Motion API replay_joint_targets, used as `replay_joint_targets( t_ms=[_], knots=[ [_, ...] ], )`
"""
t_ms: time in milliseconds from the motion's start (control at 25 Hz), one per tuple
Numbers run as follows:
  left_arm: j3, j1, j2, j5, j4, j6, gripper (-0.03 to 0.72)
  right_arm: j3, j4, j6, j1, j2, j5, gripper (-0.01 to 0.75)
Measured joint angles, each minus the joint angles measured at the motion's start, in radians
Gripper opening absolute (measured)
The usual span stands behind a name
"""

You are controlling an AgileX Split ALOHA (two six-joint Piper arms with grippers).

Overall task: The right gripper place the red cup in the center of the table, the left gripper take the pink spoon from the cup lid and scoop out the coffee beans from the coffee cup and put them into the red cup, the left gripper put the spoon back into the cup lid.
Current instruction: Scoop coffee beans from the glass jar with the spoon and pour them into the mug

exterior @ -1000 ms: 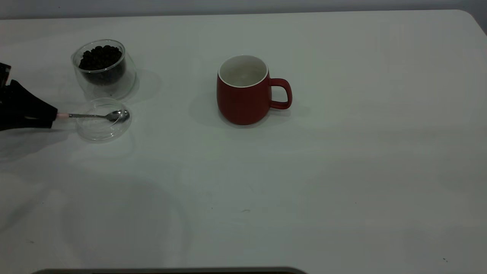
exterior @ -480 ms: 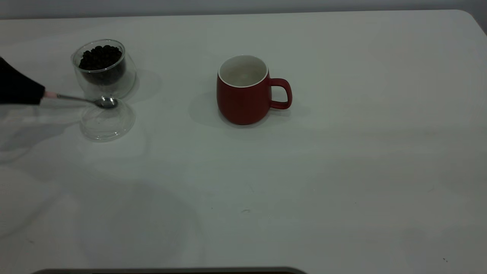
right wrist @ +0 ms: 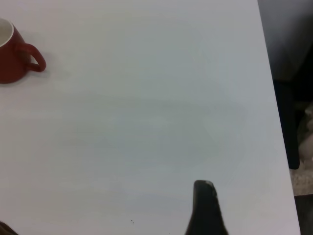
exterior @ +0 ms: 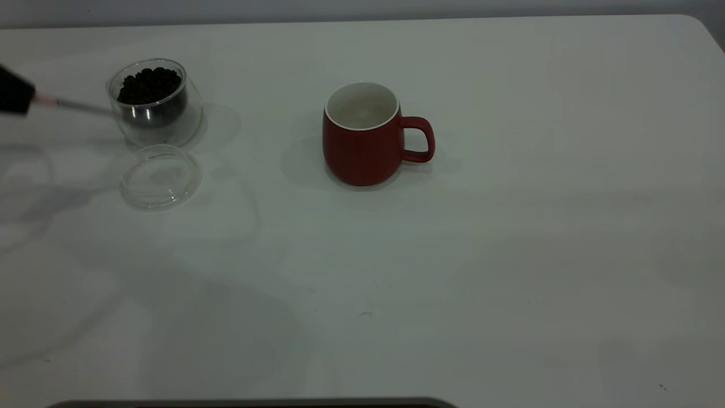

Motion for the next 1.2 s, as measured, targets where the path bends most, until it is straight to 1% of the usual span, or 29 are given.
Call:
replay_joint_targets(
  t_ms=[160,280,400,560,760,1200],
  knots=[
    [-0.093,0.000,-0.008,0.013,-0.053,0.006,0.123,0.000,0.000,0.000,0.000,0.000,0.000,0.577],
    [-0.132,0.000,-0.008,-0.011,-0.056,0.008,0.123,0.000,0.000,0.000,0.000,0.000,0.000,0.577],
    [-0.137,0.000,0.004,-0.067,-0.056,0.009,0.123,0.000,0.000,0.000,0.000,0.000,0.000,0.577],
    [-0.139,0.000,0.057,-0.108,-0.077,0.018,0.123,0.000,0.000,0.000,0.000,0.000,0.000,0.577],
    [-0.139,0.000,0.111,-0.131,-0.109,0.036,0.123,0.000,0.000,0.000,0.000,0.000,0.000,0.577],
    [-0.139,0.000,0.172,-0.128,-0.139,0.037,0.123,0.000,0.000,0.000,0.000,0.000,0.000,0.577]
  ],
)
